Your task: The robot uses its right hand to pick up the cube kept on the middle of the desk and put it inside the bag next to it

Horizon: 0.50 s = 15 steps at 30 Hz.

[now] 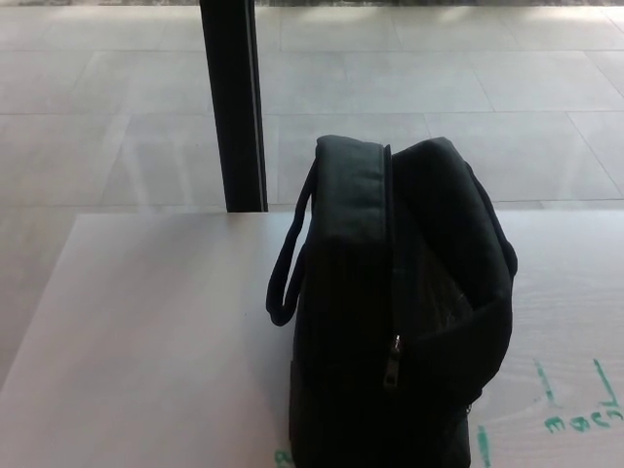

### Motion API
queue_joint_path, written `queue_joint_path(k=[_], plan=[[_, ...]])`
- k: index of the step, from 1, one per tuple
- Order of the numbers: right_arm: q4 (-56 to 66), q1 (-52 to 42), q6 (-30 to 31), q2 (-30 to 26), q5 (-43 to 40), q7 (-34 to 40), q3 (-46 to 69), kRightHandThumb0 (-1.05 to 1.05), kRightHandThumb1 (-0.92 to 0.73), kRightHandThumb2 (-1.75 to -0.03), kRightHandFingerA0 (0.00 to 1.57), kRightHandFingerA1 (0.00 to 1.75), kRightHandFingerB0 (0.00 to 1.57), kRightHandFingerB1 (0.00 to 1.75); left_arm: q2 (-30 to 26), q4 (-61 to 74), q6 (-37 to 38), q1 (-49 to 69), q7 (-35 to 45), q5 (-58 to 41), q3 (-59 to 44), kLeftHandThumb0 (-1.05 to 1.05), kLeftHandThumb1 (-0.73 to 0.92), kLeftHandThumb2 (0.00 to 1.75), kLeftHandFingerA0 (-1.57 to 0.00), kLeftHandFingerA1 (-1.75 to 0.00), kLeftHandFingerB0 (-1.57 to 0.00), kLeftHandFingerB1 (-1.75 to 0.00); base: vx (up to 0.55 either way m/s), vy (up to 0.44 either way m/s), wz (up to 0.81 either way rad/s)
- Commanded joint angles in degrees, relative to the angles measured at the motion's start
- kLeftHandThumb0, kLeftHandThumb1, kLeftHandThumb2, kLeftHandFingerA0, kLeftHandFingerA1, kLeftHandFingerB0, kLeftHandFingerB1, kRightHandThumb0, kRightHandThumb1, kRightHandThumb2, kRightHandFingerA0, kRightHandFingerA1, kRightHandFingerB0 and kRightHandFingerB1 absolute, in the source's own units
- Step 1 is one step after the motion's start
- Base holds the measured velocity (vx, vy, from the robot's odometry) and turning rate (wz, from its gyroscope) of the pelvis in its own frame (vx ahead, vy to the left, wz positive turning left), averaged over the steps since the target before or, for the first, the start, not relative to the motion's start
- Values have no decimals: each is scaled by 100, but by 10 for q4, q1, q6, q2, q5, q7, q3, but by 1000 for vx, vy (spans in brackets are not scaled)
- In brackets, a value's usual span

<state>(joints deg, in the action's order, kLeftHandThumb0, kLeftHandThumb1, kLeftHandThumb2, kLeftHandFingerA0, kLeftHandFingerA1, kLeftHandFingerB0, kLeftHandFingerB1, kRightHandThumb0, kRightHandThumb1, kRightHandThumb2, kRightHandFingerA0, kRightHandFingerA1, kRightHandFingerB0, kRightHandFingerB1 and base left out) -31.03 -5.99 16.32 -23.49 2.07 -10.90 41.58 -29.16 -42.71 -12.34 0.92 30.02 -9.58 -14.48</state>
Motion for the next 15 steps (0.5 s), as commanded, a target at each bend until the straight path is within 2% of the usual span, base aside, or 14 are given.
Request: queue_joint_path(k=[1,2,3,4,7,11,12,13,14,15], plan=[[-22,-3,-3,-23,-40,-14,-10,-74,-63,-60,64,95,38,88,-4,-4,17,4,2,1,-1,-75,53,83,-25,-55,-19,-47,0,0,0],[-17,-9,-11,-24,-42,-21,-16,-77,-61,-59,69,93,44,87,-3,-2,12,4,5,-3,-3,-75,52,83,-24,-55,-17,-46,0,0,0],[-20,-7,-15,-25,-47,-20,-18,-76,-43,-87,72,89,51,81,-3,-5,9,1,6,-3,-3,-75,52,84,-23,-55,-17,-46,0,0,0],[-21,-7,-16,-26,-49,-20,-20,-77,-61,-58,75,91,52,85,-3,-6,10,1,4,-3,-3,-76,52,84,-24,-55,-18,-47,0,0,0],[-9,-16,-18,-30,-58,-31,-33,-79,-61,-59,74,84,51,83,-3,-8,7,-1,7,-6,-5,-75,52,83,-23,-55,-17,-47,0,0,0],[-6,-23,-27,-38,-64,-40,-49,-79,-62,-60,75,84,49,83,-3,-4,22,4,-4,4,1,-76,52,85,-27,-56,-20,-47,0,0,0],[-8,-25,-34,-41,-63,-40,-54,-80,-61,-59,76,80,53,79,-2,-7,9,1,0,-4,-3,-74,52,83,-23,-55,-17,-46,0,0,0],[-7,-27,-38,-42,-66,-42,-56,-80,-61,-59,77,80,53,79,-2,-1,0,3,-2,-4,-3,-72,67,59,-30,-50,-21,-37,0,0,0],[4,-31,-31,-41,-69,-39,-57,-81,-61,-59,78,84,52,82,-1,-3,13,6,3,-5,-4,-75,52,83,-25,-56,-18,-47,0,0,0],[5,-31,-32,-42,-70,-38,-60,-81,-62,-59,78,84,51,82,-3,-11,16,1,5,-4,-3,-76,52,84,-25,-56,-19,-47,0,0,0]])
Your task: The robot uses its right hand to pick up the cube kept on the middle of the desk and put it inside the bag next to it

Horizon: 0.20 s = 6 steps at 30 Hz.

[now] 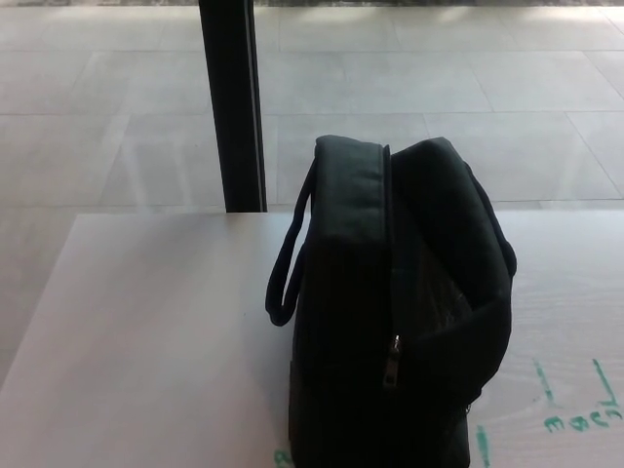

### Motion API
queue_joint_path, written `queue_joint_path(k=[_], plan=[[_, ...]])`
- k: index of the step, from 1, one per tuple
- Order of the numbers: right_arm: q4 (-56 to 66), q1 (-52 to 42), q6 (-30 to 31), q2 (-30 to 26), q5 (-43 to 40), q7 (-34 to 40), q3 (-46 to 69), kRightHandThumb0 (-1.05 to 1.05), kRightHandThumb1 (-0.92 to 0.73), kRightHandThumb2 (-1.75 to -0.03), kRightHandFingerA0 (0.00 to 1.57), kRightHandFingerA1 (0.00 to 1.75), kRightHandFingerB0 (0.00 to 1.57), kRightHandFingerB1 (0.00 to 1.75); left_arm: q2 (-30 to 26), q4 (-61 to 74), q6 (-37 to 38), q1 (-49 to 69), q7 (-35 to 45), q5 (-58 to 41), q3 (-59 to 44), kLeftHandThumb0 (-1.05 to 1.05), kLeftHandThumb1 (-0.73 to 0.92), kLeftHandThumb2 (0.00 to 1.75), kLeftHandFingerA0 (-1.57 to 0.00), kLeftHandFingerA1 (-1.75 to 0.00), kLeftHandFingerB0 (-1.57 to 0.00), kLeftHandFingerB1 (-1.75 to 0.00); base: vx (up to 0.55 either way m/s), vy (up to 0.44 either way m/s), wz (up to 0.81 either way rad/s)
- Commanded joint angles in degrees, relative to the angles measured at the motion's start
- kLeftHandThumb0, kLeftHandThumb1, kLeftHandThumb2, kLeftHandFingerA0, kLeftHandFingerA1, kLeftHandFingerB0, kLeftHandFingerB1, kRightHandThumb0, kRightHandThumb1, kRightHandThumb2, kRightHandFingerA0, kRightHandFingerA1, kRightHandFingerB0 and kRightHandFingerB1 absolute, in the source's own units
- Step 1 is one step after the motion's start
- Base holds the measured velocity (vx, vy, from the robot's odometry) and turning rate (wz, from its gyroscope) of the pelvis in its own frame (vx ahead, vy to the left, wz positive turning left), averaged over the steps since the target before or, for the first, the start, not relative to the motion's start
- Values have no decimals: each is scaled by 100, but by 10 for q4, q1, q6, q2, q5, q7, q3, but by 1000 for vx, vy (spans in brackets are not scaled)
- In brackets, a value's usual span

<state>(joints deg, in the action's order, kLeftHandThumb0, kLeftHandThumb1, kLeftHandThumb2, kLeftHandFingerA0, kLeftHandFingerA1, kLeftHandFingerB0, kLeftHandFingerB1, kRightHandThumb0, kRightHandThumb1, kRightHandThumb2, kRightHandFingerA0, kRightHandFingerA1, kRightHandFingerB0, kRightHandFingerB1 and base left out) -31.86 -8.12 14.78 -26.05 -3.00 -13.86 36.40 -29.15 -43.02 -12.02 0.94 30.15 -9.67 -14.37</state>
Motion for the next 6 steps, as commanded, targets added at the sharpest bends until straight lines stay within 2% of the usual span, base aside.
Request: queue_joint_path(k=[1,6], plan=[[11,-9,-20,-17,-20,-8,-10,-81,-62,-59,78,85,51,82,-4,-13,15,-3,3,-1,-3,-76,51,85,-25,-56,-18,-47,0,0,0],[-7,-3,-25,-24,-25,-2,-16,-79,-63,-60,76,83,50,80,-4,-3,12,2,-1,1,-1,-74,53,84,-26,-55,-19,-47,0,0,0]])
